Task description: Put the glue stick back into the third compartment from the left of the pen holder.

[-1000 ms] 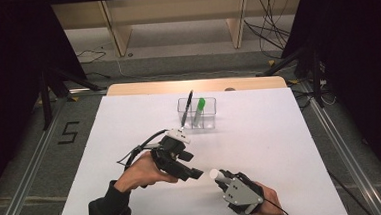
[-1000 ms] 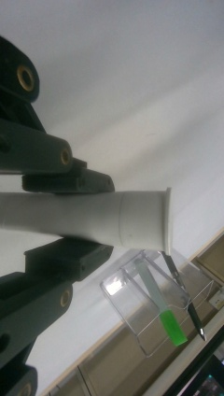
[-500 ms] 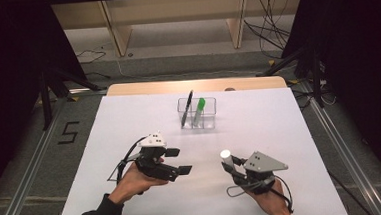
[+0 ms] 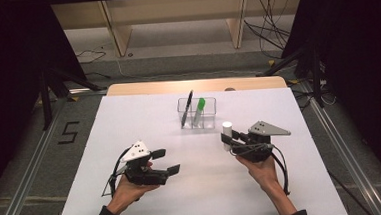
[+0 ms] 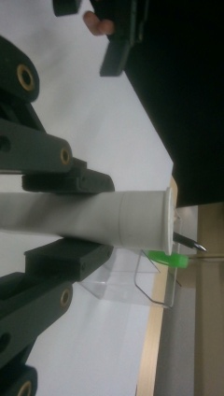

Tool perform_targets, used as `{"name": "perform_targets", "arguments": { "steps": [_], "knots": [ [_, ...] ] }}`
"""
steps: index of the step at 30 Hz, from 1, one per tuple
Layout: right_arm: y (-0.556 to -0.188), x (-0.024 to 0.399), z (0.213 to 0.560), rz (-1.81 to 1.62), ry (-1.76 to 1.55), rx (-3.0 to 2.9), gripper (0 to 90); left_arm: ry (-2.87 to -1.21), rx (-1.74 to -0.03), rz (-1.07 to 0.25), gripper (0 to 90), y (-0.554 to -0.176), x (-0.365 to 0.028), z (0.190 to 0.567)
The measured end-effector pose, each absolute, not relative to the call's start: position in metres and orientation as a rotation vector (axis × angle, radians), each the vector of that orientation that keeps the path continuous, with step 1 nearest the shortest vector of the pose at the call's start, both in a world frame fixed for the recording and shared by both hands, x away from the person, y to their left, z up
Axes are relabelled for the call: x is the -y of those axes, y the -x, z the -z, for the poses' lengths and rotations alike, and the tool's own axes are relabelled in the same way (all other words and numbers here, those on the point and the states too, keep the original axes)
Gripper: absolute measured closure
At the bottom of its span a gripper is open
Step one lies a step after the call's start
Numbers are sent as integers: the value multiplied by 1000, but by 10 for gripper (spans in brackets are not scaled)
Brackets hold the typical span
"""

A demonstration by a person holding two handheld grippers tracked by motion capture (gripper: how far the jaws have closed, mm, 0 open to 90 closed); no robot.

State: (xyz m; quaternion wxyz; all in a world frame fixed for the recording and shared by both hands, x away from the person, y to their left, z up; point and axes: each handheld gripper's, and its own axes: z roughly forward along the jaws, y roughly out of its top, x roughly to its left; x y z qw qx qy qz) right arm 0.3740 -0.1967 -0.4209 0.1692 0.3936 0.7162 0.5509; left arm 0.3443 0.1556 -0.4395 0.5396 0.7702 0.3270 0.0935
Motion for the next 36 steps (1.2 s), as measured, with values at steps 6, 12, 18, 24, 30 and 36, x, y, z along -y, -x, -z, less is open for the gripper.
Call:
{"name": "perform_targets", "arguments": {
  "steps": [6, 12, 18, 24, 30, 36],
  "knots": [
    [-396, 196, 413, -1590, -1169, -1990, 688, -1816, -804, -249, 196, -342, -167, 447],
    [-421, 191, 406, -1594, -1202, -1954, 687, -1820, -816, -275, 190, -338, -172, 453],
    [-445, 185, 397, -1578, -1226, -1927, 687, -1825, -816, -322, 184, -335, -177, 458],
    [-466, 179, 392, -1578, -1251, -1899, 687, -1816, -831, -323, 171, -335, -184, 460],
    [-481, 172, 389, -1550, -1267, -1893, 687, -1814, -816, -337, 168, -331, -185, 459],
    [-493, 167, 387, -1528, -1274, -1890, 687, -1806, -821, -334, 167, -329, -187, 458]
  ]
}}
